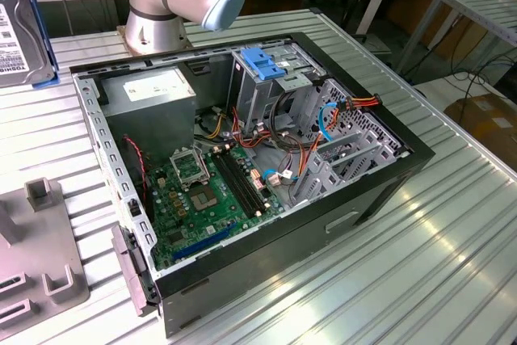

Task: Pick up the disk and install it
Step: 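Pick up the disk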

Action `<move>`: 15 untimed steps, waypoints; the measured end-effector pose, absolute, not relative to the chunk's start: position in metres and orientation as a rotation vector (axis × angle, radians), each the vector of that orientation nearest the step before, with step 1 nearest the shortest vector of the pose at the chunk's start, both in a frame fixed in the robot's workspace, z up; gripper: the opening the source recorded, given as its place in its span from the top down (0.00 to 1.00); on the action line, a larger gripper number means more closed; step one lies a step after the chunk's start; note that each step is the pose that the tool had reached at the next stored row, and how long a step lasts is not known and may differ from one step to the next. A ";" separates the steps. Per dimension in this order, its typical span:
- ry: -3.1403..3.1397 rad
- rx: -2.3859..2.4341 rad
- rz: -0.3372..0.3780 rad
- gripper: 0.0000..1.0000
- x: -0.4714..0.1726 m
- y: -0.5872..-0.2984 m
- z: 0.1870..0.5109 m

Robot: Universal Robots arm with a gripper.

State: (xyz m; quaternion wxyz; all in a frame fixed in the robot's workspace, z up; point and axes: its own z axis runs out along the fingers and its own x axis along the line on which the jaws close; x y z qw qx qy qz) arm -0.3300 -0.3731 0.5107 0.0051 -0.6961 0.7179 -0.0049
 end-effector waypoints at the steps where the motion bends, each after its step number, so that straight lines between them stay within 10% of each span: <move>1: 2.248 -2.180 -0.015 0.63 -0.329 -0.373 0.511; 15: 2.248 -2.180 -0.015 0.63 -0.315 -0.373 0.510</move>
